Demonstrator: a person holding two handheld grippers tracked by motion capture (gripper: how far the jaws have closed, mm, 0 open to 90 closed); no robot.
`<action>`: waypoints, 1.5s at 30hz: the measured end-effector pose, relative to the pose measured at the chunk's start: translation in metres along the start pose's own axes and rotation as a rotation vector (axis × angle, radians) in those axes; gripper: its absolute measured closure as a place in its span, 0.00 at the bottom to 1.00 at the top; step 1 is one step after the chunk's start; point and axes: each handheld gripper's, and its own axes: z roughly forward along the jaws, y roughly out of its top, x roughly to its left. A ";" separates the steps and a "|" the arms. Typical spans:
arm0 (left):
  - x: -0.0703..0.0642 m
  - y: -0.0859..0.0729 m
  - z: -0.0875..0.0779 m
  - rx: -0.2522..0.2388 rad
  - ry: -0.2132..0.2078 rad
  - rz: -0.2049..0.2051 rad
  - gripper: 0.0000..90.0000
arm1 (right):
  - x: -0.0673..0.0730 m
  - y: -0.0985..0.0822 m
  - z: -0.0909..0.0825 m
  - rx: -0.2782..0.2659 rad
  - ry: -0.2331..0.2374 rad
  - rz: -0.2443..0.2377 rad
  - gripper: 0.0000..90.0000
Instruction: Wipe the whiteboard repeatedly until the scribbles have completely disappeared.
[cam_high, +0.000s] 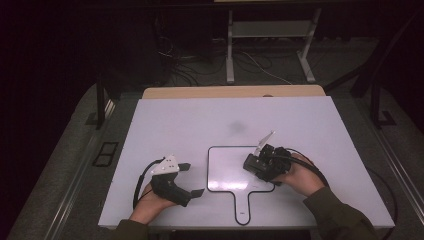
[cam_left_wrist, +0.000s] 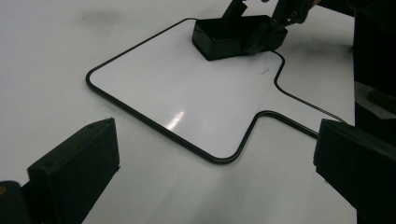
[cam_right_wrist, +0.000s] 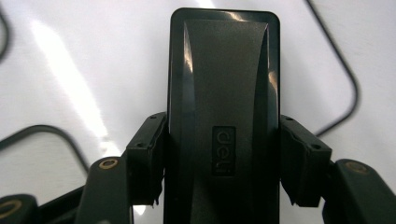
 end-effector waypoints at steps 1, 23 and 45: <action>0.000 0.000 0.000 0.000 0.000 0.000 0.00 | -0.001 -0.001 0.000 -0.001 -0.004 0.008 0.43; 0.000 0.000 0.001 0.004 -0.002 0.002 0.00 | 0.031 0.007 -0.002 0.040 0.057 -0.072 0.43; -0.001 0.000 0.000 0.001 0.000 0.001 0.00 | 0.030 0.009 0.000 0.048 0.046 -0.082 0.43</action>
